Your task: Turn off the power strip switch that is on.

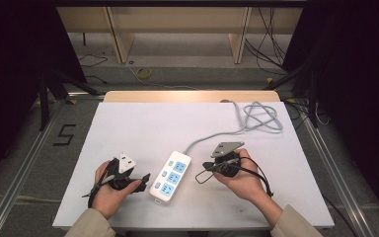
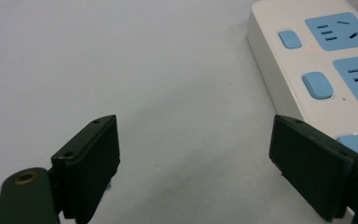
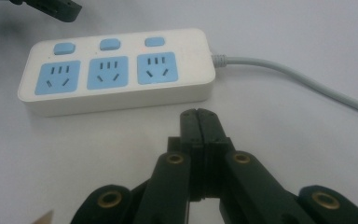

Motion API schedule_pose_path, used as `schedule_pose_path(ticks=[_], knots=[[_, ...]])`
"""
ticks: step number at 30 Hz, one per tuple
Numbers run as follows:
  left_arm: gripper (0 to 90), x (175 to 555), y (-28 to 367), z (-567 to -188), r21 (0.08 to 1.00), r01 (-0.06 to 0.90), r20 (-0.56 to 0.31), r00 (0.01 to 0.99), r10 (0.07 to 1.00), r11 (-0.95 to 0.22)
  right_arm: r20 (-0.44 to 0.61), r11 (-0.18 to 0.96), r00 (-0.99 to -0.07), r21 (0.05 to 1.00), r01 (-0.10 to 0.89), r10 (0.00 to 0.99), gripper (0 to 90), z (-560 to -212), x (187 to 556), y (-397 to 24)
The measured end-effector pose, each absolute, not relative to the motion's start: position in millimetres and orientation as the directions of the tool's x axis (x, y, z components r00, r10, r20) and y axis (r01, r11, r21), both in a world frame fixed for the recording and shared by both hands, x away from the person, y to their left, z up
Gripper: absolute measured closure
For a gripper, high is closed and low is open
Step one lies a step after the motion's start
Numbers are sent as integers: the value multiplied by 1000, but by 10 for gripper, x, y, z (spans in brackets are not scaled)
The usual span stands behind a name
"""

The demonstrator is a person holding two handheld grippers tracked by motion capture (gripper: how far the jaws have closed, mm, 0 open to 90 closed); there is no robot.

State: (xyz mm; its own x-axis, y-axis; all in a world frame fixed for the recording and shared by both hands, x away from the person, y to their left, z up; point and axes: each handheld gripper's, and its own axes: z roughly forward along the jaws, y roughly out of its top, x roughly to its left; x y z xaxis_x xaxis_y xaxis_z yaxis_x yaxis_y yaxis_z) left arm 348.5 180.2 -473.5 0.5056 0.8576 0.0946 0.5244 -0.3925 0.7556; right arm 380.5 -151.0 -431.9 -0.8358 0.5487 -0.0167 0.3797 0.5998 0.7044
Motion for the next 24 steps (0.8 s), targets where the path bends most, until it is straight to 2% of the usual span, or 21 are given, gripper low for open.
schedule_pose_path(ticks=[24], knots=[[156, 3485, 1802, -4733, 757, 523, 95, 506, 857, -392, -24, 628, -855, 689, 362, 519, 900, -4275, 3876, -1315]])
